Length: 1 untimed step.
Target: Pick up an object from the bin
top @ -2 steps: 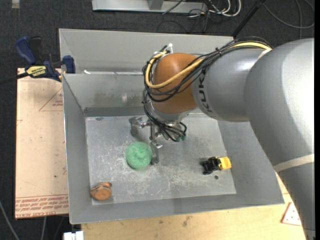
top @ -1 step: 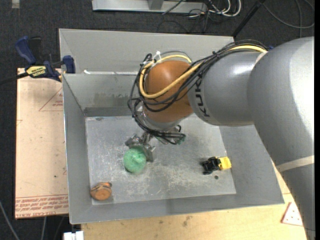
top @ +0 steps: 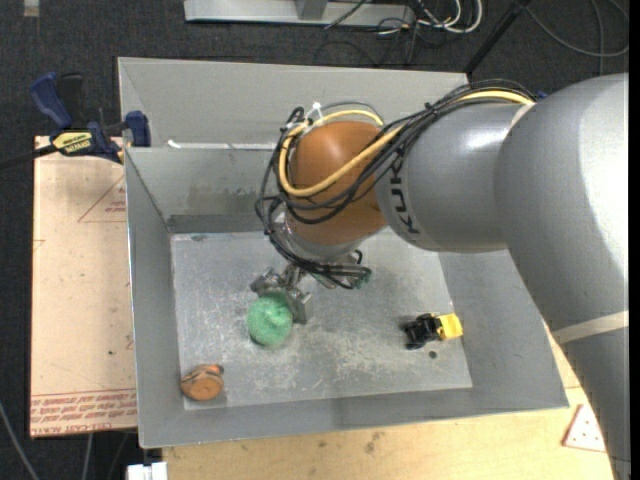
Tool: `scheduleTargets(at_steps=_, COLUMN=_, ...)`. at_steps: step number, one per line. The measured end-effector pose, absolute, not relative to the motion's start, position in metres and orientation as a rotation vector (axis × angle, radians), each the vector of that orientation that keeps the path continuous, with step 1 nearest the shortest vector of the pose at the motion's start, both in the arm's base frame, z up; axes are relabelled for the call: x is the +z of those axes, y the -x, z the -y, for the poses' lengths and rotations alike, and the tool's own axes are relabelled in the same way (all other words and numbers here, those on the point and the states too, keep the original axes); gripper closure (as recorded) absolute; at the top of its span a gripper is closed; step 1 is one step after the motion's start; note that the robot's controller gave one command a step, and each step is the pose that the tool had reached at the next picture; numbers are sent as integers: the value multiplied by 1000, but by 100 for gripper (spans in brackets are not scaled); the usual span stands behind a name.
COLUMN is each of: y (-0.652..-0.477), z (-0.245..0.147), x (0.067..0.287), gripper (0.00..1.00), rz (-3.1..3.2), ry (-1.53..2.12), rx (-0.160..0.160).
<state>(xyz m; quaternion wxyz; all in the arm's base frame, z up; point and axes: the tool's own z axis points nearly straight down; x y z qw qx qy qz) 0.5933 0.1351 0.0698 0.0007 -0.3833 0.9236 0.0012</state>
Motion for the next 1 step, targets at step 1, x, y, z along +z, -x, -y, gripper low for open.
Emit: scheduleTargets(at_steps=1, y=-568, z=-129, x=208, gripper=100, rz=-2871, ry=1265, rx=2)
